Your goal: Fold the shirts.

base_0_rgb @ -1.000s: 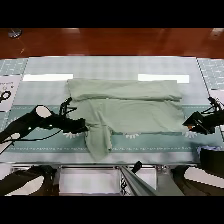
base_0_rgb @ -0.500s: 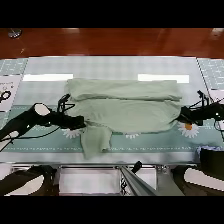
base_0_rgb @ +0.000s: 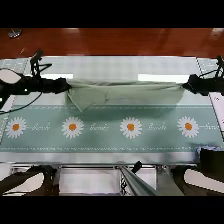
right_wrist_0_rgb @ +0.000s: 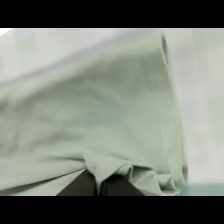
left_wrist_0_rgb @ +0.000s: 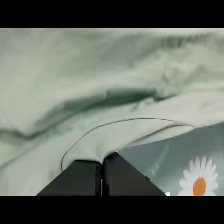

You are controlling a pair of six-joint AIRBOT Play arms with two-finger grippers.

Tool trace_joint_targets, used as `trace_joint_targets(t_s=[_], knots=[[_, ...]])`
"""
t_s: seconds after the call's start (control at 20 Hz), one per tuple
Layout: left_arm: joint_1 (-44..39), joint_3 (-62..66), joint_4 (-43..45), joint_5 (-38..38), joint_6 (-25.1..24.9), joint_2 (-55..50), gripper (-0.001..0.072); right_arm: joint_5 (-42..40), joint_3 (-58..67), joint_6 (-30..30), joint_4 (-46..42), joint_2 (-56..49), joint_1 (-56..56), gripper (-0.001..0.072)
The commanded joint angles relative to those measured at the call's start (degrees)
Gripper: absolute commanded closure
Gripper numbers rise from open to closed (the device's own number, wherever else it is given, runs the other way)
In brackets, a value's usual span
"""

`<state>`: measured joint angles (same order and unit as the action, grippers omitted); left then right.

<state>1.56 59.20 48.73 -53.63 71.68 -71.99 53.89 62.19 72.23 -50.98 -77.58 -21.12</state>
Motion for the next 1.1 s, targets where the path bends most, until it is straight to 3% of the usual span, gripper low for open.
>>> trace_joint_targets(t_s=[0.0,0.2,0.6,0.65,0.7,0.75,0.8,0.85,0.9,0.95,1.0,1.05], knots=[[0.39,8.87,-0.37,0.11,-0.50,-7.72,0.0680,-7.69,4.92,1.33,-1.01,-4.92,4.79,0.0697],[0.31,16.96,-0.35,-2.60,-0.50,-18.08,0.0679,-11.89,9.03,3.58,-1.03,-11.58,5.99,0.0697],[0.26,26.27,-0.07,-4.55,-0.50,-30.10,0.0653,-11.80,10.36,3.56,-1.03,-18.34,6.12,0.0696],[0.26,26.25,0.20,-5.44,-0.13,-30.73,0.0585,-10.97,10.36,3.56,-1.03,-18.78,6.12,0.0695],[0.26,26.23,0.35,-6.62,1.09,-31.28,0.0422,-10.03,10.36,3.56,-1.33,-19.10,6.12,0.0674],[0.33,26.25,0.37,-8.68,2.12,-31.87,0.0262,-9.31,10.36,3.54,-2.21,-19.15,6.12,0.0615],[0.61,26.25,0.39,-11.19,2.08,-32.17,0.0230,-8.79,10.36,3.52,-3.58,-19.08,6.10,0.0570],[1.05,26.25,0.83,-13.94,2.05,-32.26,0.0230,-8.13,10.36,3.37,-5.05,-18.73,5.86,0.0560],[1.70,26.29,1.11,-16.79,2.05,-32.26,0.0230,-7.63,10.36,3.37,-6.64,-18.23,5.51,0.0498],[2.64,26.29,1.18,-19.85,2.08,-32.24,0.0230,-7.08,10.36,3.37,-8.55,-17.44,5.22,0.0362],[3.69,26.29,1.16,-22.40,2.08,-32.24,0.0230,-6.29,10.36,3.37,-11.32,-16.31,4.74,0.0275],[4.83,26.29,1.14,-24.98,2.08,-32.17,0.0230,-5.49,10.36,3.39,-14.40,-15.04,4.17,0.0261]])
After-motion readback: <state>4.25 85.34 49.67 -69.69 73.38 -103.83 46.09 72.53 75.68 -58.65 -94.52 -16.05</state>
